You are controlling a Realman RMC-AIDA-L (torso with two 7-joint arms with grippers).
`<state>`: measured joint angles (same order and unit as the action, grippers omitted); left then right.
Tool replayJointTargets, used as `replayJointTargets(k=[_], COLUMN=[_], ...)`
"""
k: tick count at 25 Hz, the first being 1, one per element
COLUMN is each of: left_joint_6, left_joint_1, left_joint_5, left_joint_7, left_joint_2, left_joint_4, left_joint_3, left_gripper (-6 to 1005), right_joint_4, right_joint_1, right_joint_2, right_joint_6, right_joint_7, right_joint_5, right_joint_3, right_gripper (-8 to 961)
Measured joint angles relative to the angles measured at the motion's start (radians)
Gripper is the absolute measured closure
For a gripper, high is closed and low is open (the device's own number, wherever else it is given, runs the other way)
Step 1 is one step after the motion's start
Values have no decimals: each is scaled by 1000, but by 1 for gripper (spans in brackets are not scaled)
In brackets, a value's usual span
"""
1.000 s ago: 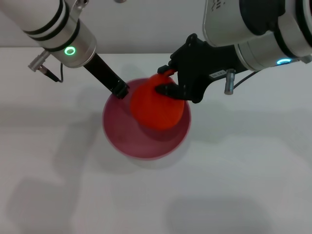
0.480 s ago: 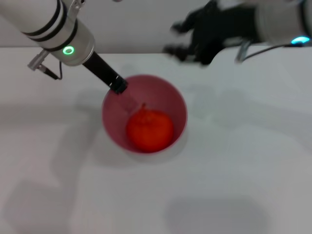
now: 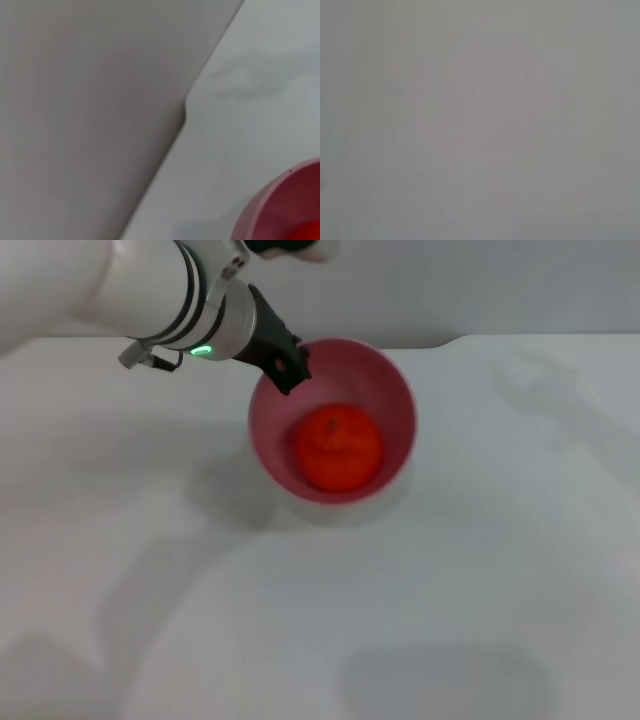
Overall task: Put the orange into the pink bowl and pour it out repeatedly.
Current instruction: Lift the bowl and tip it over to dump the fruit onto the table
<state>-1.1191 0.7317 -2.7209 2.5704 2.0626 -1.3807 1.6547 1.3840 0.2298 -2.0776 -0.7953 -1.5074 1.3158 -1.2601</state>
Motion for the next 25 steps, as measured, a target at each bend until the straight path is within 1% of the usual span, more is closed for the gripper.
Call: replayJointTargets(k=[2,3,4,7,9,10,11,13,15,18,19,21,23,25], left_joint_6=[46,79,100,204,296,337,398,495,692,896,1012,1128,1218,1218], left_joint_1=[-27,-44,-56,-115,-169,-195,-231,-280,-364,-429,-460,-484,-495,-495], left_joint_5=[-43,-76,-95,-154,-166,-166,-167,-167,-167,-167,-167,-167,-166,-166], left_joint_7=[0,1,3,6,-6,-18,-40,-74,-145,-235,-290,-349,-391,-391], left_joint_2=[0,0,0,1,-1,-1,-1,-1,-2,-1,0,2,4,4], left_joint_4=[-23,-37,-44,-84,-119,-133,-149,-161,-162,-133,-109,-78,-45,-45], left_joint_3=[38,63,77,137,171,180,190,211,264,317,346,381,408,408], left_gripper=[955,955,955,955,955,955,955,955,955,955,955,955,955,955], right_joint_4=[-77,-170,-170,-271,-346,-346,-367,-400,-419,-431,-433,-437,-439,-442], right_joint_1=[-9,-19,-19,-22,-13,-13,-8,1,8,19,24,30,33,35], right_joint_2=[1,0,0,-1,-1,-1,-1,1,2,1,1,1,1,1], right_joint_6=[-22,-64,-64,-90,-103,-103,-110,-127,-142,-148,-149,-151,-152,-154], right_joint_7=[116,280,280,487,574,574,585,599,612,624,626,627,628,628], right_joint_5=[-146,-316,-316,-517,-618,-618,-639,-670,-689,-693,-694,-695,-696,-696], right_joint_3=[29,47,47,44,44,44,47,53,58,61,60,57,53,52], right_gripper=[510,510,510,510,510,510,509,509,509,509,509,509,509,509])
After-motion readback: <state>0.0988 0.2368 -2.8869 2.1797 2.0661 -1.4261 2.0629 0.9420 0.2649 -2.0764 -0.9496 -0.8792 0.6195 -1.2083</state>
